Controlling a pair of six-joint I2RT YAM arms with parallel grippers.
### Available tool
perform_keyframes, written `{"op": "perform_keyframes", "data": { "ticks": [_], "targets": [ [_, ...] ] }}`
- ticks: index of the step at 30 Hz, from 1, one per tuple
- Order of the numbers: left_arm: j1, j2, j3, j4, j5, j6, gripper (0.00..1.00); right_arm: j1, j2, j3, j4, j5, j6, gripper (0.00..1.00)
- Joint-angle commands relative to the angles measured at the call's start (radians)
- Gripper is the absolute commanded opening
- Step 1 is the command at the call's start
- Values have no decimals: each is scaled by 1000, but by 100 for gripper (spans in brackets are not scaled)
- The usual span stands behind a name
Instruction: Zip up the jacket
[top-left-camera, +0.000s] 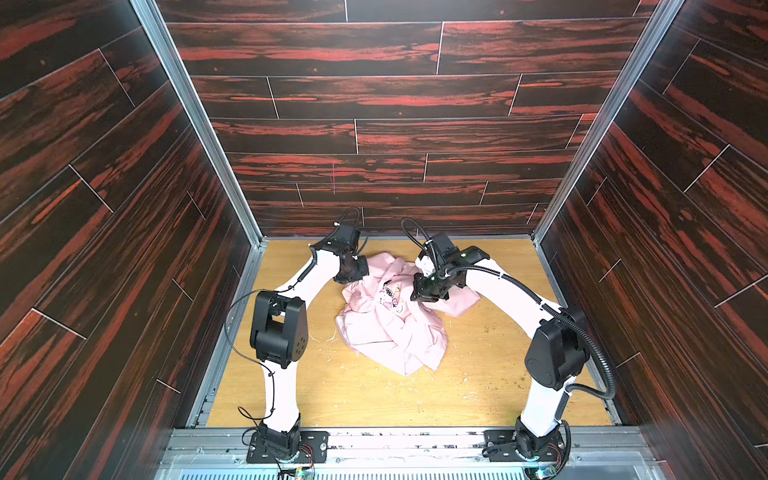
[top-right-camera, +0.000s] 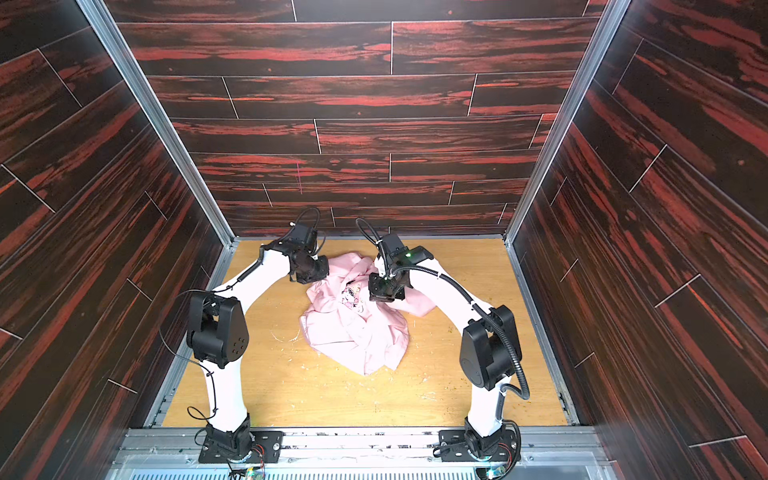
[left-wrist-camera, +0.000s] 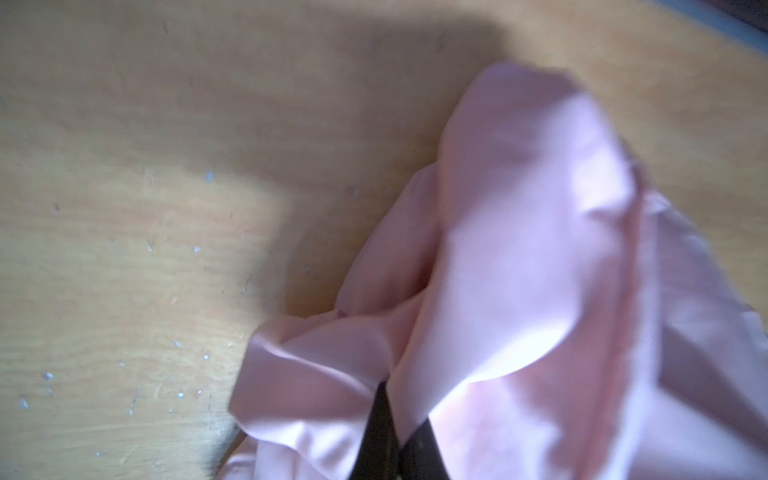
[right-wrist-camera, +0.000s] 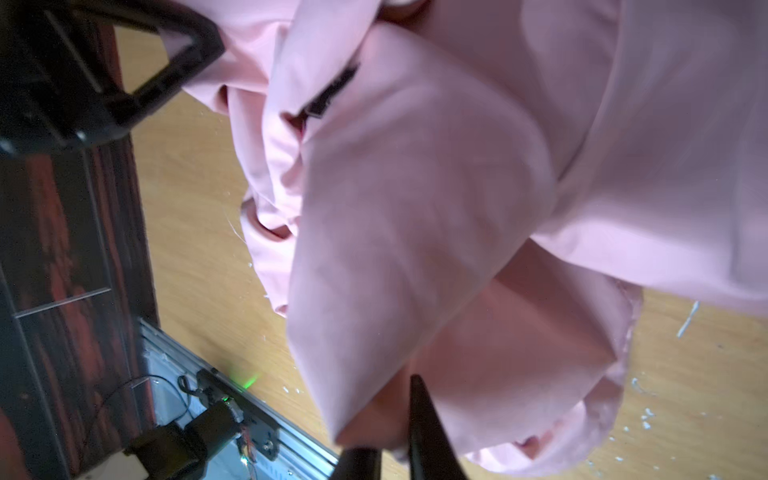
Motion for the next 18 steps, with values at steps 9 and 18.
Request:
{"op": "perform_keyframes", "data": {
  "ticks": [9,18],
  "targets": [
    [65,-336,266,128,146,-147,0,-11,79,235,41,-317,51,0],
    [62,-235,743,310,274,-405,0,-17,21,273,190,-519,151,0]
  ]
}}
